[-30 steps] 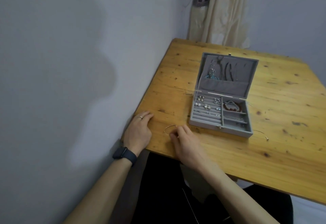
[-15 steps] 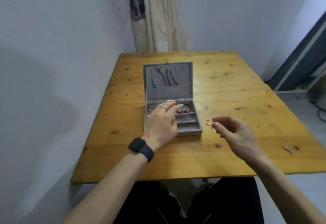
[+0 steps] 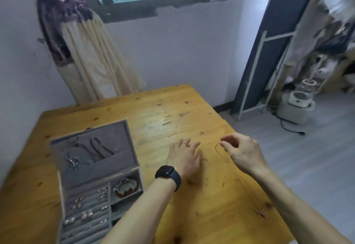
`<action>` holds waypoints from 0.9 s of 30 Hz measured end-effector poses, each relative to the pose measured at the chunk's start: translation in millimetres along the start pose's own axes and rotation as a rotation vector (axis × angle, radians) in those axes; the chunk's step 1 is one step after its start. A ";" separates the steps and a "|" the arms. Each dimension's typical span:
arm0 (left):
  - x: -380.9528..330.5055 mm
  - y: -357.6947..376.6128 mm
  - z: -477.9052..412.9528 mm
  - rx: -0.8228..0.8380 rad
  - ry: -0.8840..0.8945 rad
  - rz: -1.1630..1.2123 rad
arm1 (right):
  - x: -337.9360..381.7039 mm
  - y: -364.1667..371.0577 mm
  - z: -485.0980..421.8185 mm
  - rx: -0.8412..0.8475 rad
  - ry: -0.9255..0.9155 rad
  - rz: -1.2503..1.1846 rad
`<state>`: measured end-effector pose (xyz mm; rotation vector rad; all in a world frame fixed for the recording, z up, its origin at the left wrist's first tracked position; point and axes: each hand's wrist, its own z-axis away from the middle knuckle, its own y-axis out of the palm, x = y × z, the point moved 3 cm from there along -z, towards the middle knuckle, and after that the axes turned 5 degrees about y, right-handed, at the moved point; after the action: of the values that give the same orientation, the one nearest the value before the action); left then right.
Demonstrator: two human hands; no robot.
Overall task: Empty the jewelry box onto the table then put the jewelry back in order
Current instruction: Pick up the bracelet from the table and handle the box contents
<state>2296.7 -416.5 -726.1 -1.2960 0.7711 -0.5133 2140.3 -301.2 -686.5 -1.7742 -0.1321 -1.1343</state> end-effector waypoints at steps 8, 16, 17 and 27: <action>12.0 27.6 -38.5 -0.057 -0.030 0.017 | -19.8 19.5 -92.5 0.048 0.087 -0.079; 15.5 31.3 -40.5 -0.121 -0.052 0.057 | -28.4 37.6 -125.2 0.128 0.366 -0.612; 15.6 31.2 -40.5 -0.125 -0.053 0.060 | -32.5 37.7 -128.0 0.117 0.375 -0.594; 15.5 29.7 -39.6 -0.155 -0.065 0.083 | -57.8 42.9 -147.3 -0.093 0.269 0.046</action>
<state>2274.7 -447.1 -761.7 -1.4109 0.8188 -0.3486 2038.5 -414.7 -746.7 -1.6779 0.1239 -1.3516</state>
